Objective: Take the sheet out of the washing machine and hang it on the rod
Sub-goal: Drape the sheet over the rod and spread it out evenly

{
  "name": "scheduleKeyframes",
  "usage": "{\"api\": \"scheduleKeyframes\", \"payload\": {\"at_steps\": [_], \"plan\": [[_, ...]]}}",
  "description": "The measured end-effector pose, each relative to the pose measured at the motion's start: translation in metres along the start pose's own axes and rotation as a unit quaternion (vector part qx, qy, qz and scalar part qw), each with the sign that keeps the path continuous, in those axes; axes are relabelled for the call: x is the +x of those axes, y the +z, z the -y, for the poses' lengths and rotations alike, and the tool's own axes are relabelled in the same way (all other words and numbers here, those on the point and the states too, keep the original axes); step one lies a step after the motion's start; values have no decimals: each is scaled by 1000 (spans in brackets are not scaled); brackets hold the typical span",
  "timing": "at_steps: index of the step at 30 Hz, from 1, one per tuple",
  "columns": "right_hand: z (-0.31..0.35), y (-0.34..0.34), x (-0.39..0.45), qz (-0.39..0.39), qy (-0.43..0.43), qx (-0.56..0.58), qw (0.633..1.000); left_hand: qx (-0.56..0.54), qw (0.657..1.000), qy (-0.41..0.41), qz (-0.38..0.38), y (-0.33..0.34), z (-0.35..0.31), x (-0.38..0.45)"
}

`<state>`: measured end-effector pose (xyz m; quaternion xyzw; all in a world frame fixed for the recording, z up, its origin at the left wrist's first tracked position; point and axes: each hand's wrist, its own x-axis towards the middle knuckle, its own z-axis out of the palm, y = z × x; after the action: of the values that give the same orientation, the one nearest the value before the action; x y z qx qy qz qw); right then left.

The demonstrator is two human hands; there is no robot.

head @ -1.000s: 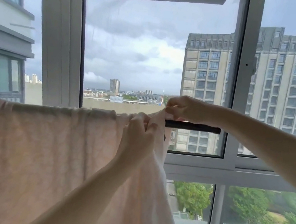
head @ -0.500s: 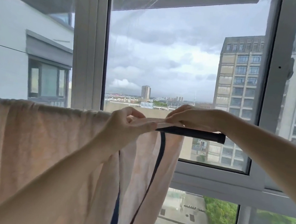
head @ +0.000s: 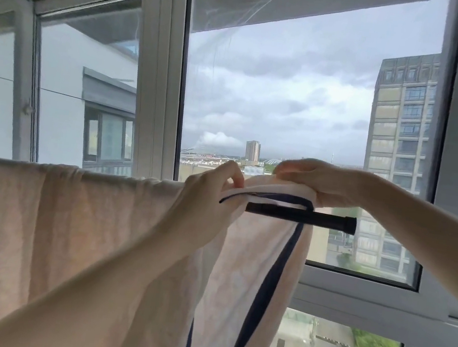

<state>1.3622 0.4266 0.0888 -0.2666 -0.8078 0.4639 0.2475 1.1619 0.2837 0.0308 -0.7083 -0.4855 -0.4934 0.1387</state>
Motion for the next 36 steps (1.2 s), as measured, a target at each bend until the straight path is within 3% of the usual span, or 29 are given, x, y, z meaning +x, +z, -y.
{"api": "scheduleKeyframes", "payload": {"at_steps": [5, 9, 11, 14, 18, 27, 32, 36], "plan": [[-13, -23, -7, -14, -66, 138, 988, -23, 997, -53, -54, 2, 6, 12], [-59, -4, -9, -36, -61, 38, 997, 9, 993, -114, -25, 11, 27, 1], [-82, 13, -10, -13, -67, 87, 994, 35, 995, -94, -3, 14, 29, -7], [-99, 41, -17, -61, -67, 27, 995, 63, 997, -43, -10, 16, 24, -12], [-100, 72, -21, -88, -96, 31, 991, 47, 998, -28, -31, 24, 22, -12], [-84, 101, 1, -241, -103, -74, 962, -30, 995, -75, -63, 26, 12, -10], [-82, 95, -3, -211, -65, 59, 973, -129, 976, -172, -32, 26, 14, -4], [-81, 71, -18, -68, -40, 204, 976, -194, 956, -220, -3, 25, 18, -1]]}}
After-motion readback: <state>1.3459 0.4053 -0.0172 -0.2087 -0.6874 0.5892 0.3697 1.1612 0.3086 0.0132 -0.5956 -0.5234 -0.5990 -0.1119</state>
